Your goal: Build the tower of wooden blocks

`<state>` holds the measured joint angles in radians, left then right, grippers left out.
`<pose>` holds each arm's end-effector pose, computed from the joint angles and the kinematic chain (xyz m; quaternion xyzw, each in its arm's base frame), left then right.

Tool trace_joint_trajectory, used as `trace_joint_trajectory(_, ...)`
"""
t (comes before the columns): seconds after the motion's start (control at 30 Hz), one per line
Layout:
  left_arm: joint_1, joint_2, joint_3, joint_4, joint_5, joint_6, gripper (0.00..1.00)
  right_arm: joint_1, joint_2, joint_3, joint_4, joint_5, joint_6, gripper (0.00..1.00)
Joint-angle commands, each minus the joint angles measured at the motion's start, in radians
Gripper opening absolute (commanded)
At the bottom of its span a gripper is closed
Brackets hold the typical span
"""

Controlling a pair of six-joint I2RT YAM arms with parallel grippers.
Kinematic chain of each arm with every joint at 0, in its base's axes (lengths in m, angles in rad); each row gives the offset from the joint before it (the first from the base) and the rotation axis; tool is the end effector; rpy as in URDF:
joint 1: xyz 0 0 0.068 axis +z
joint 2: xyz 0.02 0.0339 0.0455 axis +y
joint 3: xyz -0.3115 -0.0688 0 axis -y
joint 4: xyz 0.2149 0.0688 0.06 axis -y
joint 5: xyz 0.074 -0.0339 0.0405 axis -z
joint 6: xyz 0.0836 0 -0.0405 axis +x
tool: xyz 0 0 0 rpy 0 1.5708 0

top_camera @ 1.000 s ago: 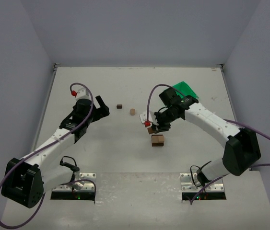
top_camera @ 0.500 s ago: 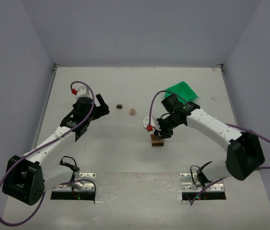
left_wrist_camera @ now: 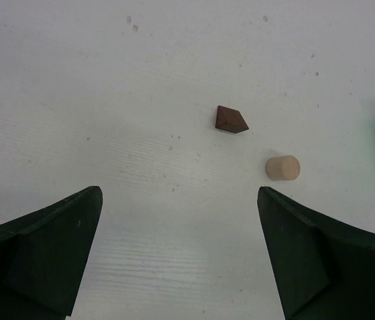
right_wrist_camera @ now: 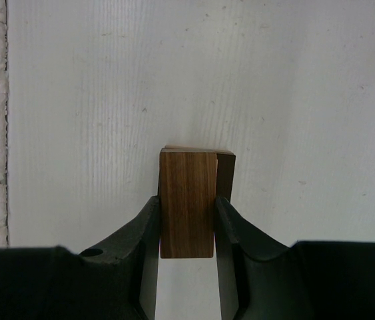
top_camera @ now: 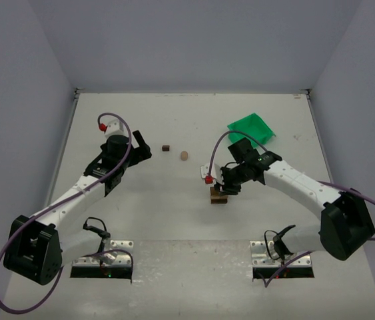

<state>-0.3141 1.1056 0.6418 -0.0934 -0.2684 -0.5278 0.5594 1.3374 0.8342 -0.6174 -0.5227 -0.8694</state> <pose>0.2261 -0.0501 0.2677 -0.1570 0.8546 -0.0898 0.4868 0.1718 0.1568 0.2336 -0.6605 0.6736 0.2156 0.2519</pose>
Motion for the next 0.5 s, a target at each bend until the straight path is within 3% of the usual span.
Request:
trace_joint_trajectory(0.0,0.006,0.002,0.041,0.038,-0.005,0.011,1.0,0.0,-0.019,-0.013,0.058,0.007,0.007,0.11)
trace_joint_trajectory(0.47,0.006,0.002,0.04,0.038,-0.005,0.012,1.0,-0.004,-0.01,-0.063,0.133,0.032,0.027,0.14)
